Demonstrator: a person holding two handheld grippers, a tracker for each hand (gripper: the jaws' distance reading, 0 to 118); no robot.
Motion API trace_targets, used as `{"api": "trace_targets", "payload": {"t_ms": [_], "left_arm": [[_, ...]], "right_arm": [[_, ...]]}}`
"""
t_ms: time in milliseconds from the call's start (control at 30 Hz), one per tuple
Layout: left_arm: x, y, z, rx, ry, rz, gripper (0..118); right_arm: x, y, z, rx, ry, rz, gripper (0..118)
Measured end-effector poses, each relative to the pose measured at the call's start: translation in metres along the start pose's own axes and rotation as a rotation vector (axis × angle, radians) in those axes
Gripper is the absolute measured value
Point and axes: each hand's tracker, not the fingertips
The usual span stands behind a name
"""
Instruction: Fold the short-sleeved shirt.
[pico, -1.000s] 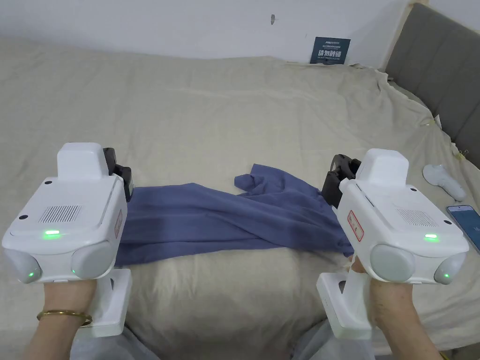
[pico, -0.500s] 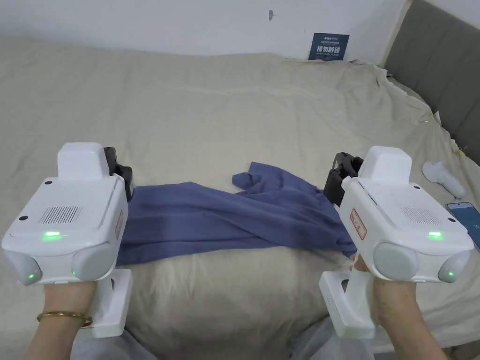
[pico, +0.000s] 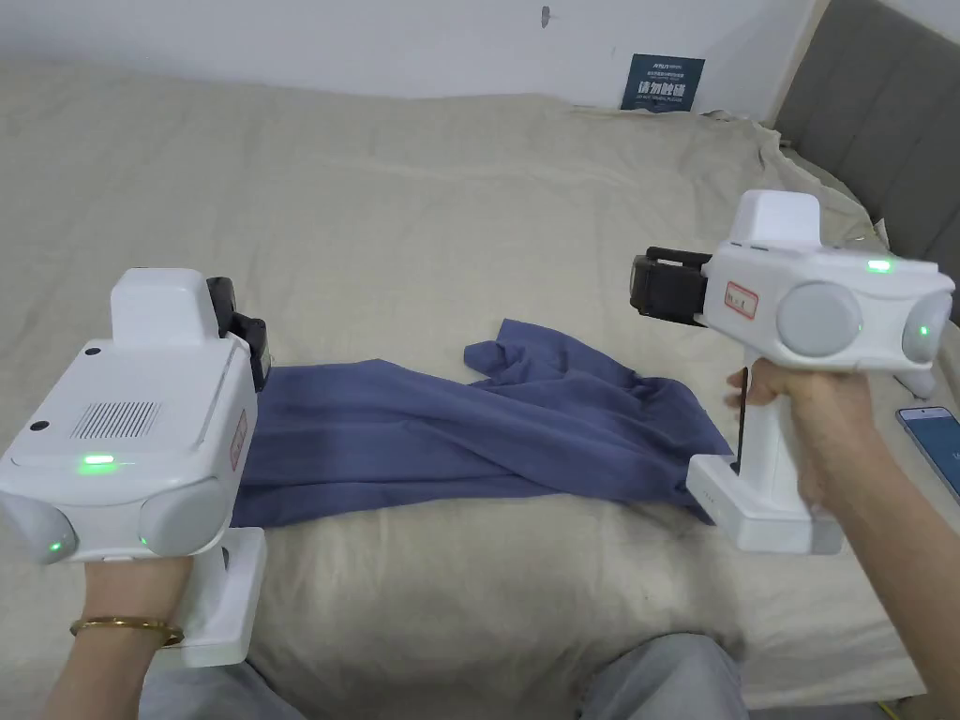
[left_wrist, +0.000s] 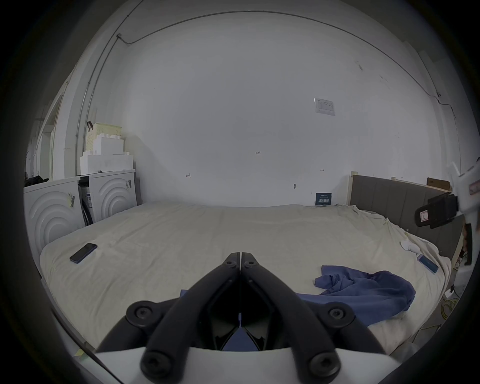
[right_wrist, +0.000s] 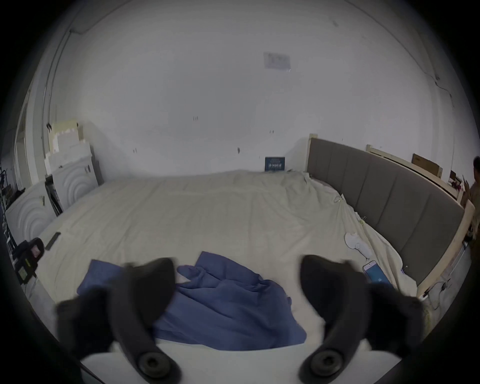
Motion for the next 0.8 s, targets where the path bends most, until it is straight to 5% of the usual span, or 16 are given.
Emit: {"api": "trace_targets", "payload": {"t_ms": [133, 300, 533, 700, 800], "left_arm": [[-0.003, 0.001, -0.006, -0.007, 0.000, 0.013, 0], [-0.008, 0.001, -0.017, -0.022, 0.011, 0.016, 0], [-0.010, 0.001, -0.037, -0.035, 0.037, 0.011, 0], [-0.013, -0.001, -0.052, -0.048, 0.058, 0.010, 0], [-0.016, -0.004, -0.061, -0.065, 0.071, 0.032, 0]], "right_arm": [[0.011, 0.018, -0.035, -0.172, -0.042, 0.048, 115], [0.040, 0.013, -0.101, -0.456, -0.087, 0.001, 115], [0.064, -0.020, -0.151, -0.626, -0.164, -0.018, 115], [0.077, -0.035, -0.183, -0.671, -0.178, -0.053, 104], [0.078, -0.039, -0.199, -0.683, -0.177, -0.064, 80]]}}
